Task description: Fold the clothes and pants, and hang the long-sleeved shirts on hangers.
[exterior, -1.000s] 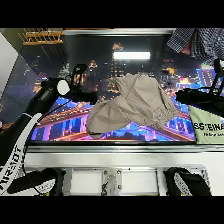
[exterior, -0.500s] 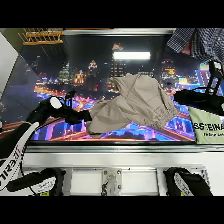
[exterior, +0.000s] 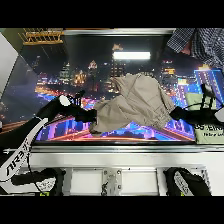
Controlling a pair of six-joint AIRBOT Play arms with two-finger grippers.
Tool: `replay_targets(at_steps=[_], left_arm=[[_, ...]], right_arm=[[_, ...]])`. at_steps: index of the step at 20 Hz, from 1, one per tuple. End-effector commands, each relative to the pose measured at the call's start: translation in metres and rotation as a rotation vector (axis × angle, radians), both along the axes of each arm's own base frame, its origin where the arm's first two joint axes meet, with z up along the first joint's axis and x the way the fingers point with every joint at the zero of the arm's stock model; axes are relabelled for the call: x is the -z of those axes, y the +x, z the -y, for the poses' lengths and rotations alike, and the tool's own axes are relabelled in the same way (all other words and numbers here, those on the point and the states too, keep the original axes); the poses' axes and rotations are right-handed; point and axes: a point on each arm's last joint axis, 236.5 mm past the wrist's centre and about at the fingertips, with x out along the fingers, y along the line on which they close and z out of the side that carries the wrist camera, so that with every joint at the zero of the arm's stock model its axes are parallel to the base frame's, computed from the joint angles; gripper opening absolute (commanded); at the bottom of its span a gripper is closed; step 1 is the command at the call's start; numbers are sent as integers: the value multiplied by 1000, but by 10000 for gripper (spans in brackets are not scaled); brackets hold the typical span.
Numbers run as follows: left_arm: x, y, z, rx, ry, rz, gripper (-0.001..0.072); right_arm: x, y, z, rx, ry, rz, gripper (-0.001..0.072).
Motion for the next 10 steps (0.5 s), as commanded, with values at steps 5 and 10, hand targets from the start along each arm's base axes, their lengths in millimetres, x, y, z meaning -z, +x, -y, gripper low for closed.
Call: replay_targets(at_steps=[5, 10], left_arm=[[-14, 14, -8, -24, -12, 51, 5], [-18, 14, -9, -23, -14, 60, 6]], right_arm=[[92, -11, -35, 246, 247, -24, 710], [101, 11, -52, 214, 233, 23, 531]])
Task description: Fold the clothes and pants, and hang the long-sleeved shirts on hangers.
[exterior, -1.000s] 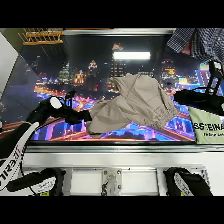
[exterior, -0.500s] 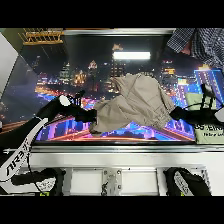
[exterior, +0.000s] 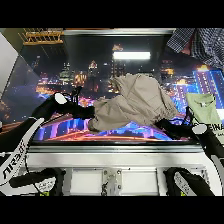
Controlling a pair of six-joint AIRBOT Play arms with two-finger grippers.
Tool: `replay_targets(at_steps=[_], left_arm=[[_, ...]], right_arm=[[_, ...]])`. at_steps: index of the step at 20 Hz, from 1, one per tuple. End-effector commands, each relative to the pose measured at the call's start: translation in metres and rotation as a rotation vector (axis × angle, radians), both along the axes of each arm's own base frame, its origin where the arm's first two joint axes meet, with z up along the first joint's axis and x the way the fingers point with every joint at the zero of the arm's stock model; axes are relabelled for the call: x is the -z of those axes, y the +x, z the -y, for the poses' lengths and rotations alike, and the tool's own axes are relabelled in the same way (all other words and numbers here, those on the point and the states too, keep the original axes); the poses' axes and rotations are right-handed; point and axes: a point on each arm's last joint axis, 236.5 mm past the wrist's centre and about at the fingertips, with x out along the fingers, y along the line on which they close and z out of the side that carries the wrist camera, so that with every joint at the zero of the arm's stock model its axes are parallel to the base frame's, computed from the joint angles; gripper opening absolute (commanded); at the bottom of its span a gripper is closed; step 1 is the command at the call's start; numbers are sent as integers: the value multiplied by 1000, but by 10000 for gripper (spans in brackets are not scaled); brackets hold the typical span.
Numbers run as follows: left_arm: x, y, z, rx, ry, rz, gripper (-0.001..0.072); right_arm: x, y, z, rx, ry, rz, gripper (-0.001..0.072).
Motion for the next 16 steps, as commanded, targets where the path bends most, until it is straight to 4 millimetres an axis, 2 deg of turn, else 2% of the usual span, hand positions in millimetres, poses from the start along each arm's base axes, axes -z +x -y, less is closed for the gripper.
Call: replay_targets(at_steps=[1, 4, 6, 8, 9, 11, 14, 15, 16], left_arm=[[-11, 6, -7, -19, -4, 30, 5], [-49, 12, -36, -35, 28, 134, 5], [-82, -3, -51, 3, 69, 197, 5], [-111, -33, -52, 71, 78, 217, 5], [-122, -55, -47, 126, 74, 204, 5], [-138, -101, -31, 263, 62, 173, 5], [-155, -147, 6, 421, 35, 206, 12], [-161, -154, 19, 457, 19, 245, 293], [-166, -149, 29, 438, 8, 294, 614]], right_arm=[[4, 17, -9, -26, -21, 62, 342], [-25, 37, -10, -141, -67, 131, 21], [-58, 50, -6, -260, -138, 158, 23], [-93, 54, -2, -368, -197, 156, 23], [-107, 52, 0, -409, -217, 146, 23], [-118, 44, 4, -441, -242, 116, 23], [-110, 22, 13, -448, -262, 12, 23], [-108, 17, 14, -456, -261, -9, 24], [-108, 16, 13, -456, -257, -12, 34]])
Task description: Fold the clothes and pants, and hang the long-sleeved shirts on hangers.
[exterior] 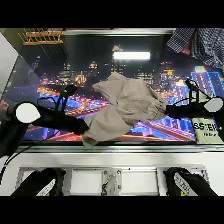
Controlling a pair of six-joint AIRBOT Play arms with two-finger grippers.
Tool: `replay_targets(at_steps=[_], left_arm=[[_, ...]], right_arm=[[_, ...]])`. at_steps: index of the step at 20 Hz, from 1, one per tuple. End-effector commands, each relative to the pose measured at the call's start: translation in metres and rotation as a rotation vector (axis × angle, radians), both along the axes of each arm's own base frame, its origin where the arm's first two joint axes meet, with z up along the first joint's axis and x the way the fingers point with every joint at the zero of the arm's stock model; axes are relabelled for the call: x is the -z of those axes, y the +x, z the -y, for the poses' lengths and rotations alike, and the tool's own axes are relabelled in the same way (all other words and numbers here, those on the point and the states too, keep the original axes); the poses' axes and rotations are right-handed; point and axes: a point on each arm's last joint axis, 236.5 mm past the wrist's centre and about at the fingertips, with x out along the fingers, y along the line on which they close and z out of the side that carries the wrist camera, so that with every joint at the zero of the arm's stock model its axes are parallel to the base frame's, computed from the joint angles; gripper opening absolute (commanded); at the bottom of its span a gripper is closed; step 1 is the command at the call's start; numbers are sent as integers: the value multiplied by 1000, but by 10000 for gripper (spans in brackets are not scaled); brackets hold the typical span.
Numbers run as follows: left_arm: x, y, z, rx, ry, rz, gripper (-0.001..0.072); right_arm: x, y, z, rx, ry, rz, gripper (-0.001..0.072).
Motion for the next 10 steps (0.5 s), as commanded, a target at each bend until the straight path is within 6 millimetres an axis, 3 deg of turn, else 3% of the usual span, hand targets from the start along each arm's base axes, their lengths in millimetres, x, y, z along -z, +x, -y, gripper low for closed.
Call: replay_targets(at_steps=[1, 2, 3, 4, 5, 7, 10], left_arm=[[-20, -9, 25, 14, -30, 114, 642], [-26, 19, 19, -54, -21, 195, 642], [-32, 50, 9, -125, -5, 265, 641], [-38, 85, -3, -208, -1, 311, 641], [-39, 118, -17, -295, -6, 328, 641], [-21, 183, -48, -439, 15, 317, 641], [56, 246, -78, -544, 72, 163, 641]], right_arm=[[1, -18, 6, -9, -33, -79, 35], [0, -17, 5, -8, -27, -78, 49], [0, -17, 4, -8, -23, -77, 192], [0, -17, 3, -8, -16, -76, 427], [-1, -17, 3, -8, -15, -76, 549], [-1, -17, 3, -7, -15, -76, 532], [0, -17, 3, -8, -16, -76, 532]])
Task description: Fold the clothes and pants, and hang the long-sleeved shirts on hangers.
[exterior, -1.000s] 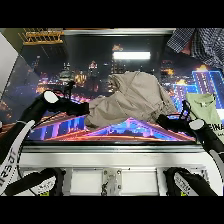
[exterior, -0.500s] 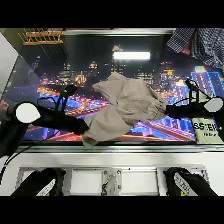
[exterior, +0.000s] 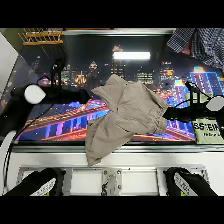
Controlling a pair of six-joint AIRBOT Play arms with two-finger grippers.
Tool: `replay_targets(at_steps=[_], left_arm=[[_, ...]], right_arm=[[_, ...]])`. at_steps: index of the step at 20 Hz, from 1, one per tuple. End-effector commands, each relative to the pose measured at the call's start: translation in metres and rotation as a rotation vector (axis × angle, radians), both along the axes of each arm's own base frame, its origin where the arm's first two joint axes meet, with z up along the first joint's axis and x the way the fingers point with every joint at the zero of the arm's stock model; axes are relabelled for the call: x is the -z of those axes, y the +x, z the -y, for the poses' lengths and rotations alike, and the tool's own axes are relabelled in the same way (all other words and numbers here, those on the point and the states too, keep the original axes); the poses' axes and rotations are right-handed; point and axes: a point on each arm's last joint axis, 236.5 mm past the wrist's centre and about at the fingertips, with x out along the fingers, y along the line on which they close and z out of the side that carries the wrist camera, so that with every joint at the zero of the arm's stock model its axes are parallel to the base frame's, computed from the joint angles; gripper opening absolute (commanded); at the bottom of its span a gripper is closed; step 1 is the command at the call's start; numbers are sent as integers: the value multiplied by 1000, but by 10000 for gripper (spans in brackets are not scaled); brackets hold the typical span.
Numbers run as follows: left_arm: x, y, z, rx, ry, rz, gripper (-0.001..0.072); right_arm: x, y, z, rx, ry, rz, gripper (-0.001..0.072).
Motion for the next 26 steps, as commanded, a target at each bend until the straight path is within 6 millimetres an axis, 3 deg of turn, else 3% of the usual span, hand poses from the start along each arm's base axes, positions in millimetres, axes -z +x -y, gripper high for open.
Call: replay_targets(at_steps=[1, 4, 6, 10, 14, 16, 19, 20, 21, 22, 24, 26], left_arm=[[80, 78, -34, -163, -36, -132, 640], [150, 106, -16, -220, -183, -326, 622], [169, 120, 2, -224, -266, -386, 622], [175, 141, 27, -178, -285, -373, 622], [168, 158, 47, -150, -289, -316, 622], [166, 162, 60, -132, -290, -295, 622], [170, 163, 76, -104, -287, -292, 620], [170, 164, 78, -110, -290, -290, 500], [168, 166, 79, -115, -295, -280, 148], [165, 169, 78, -119, -296, -266, 12], [158, 174, 77, -118, -298, -248, 6], [148, 179, 72, -115, -304, -235, 6]], right_arm=[[0, -1, 0, -2, 0, -5, 532], [0, -1, 0, -2, -1, -5, 532], [0, -1, 0, 4, 1, -7, 532], [0, -1, 0, 30, 7, -14, 532], [-1, 9, 6, 85, 7, 19, 534], [4, 11, 23, 172, 15, 15, 535], [37, 4, 67, 376, 40, -44, 538], [50, 5, 79, 443, 60, -49, 545], [62, 10, 89, 515, 95, -43, 545], [73, 17, 94, 558, 125, -35, 545], [95, 35, 96, 593, 169, -23, 544], [112, 56, 81, 563, 239, 4, 543]])
